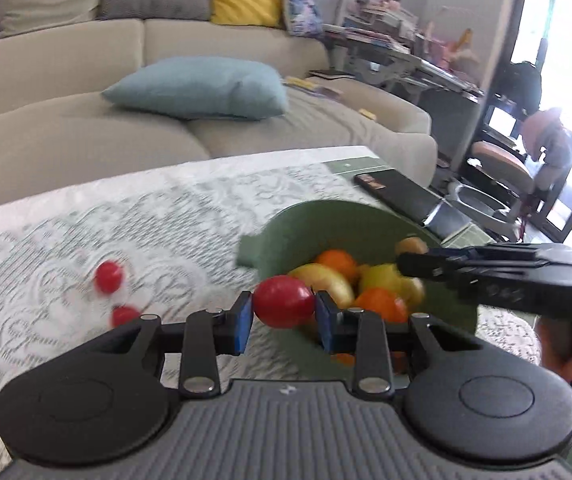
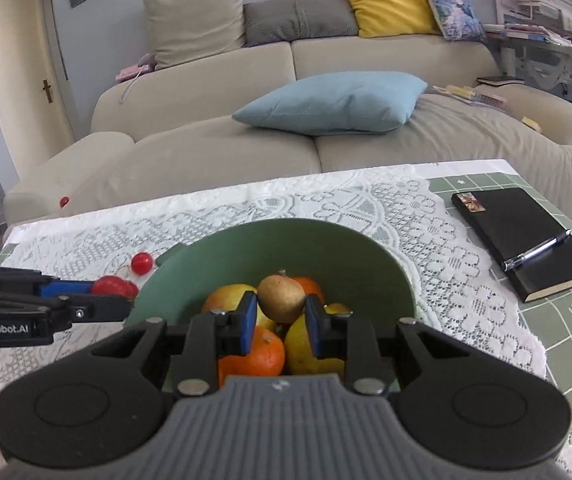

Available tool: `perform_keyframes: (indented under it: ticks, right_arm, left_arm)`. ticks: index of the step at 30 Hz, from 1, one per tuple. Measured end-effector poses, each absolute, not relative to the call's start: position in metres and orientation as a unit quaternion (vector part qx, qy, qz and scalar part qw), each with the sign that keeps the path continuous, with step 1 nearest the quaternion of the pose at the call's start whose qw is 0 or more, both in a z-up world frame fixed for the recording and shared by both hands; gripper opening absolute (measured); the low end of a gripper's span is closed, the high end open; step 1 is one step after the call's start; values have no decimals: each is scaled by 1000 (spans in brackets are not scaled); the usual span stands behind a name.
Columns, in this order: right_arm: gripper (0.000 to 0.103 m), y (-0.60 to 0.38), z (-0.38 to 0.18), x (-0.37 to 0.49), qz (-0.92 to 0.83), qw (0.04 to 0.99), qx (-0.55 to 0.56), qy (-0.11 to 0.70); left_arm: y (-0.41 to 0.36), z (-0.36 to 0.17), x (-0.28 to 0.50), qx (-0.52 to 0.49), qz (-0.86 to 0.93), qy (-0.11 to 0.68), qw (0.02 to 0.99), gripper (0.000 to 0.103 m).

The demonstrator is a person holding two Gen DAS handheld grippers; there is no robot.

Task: Organize fruits
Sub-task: 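Carry the tomato and brown fruit over the green colander, then open both grippers to drop the fruits into the colander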

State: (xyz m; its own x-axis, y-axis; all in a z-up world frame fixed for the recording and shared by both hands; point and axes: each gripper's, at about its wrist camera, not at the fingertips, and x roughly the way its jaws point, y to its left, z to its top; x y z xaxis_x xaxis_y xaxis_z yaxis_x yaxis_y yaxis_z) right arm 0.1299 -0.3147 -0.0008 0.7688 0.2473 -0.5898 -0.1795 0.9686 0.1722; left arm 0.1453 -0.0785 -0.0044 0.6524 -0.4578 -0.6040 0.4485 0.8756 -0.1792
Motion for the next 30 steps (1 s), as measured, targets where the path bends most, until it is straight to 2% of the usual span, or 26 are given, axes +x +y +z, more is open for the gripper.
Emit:
perform_keyframes:
  ticks: [16,24,26,30]
  right_arm:
    - [22,-303,-21,154,129,935,-11,329]
    - [23,-295,-25,158,136,930,-35,339]
    - [23,-296,-25,159,138,930,-29,339]
    - [23,-295,-25,157,138,931,-35,337]
  left_arm:
    - [-129,-20,157,101,-267,358,889,38]
    - [-137,-25,156,124,-269,359,885,37]
    - [-138,-26,156,124,-269,360,885,42]
    - [-139,-27,154,130,-266,357,886,42]
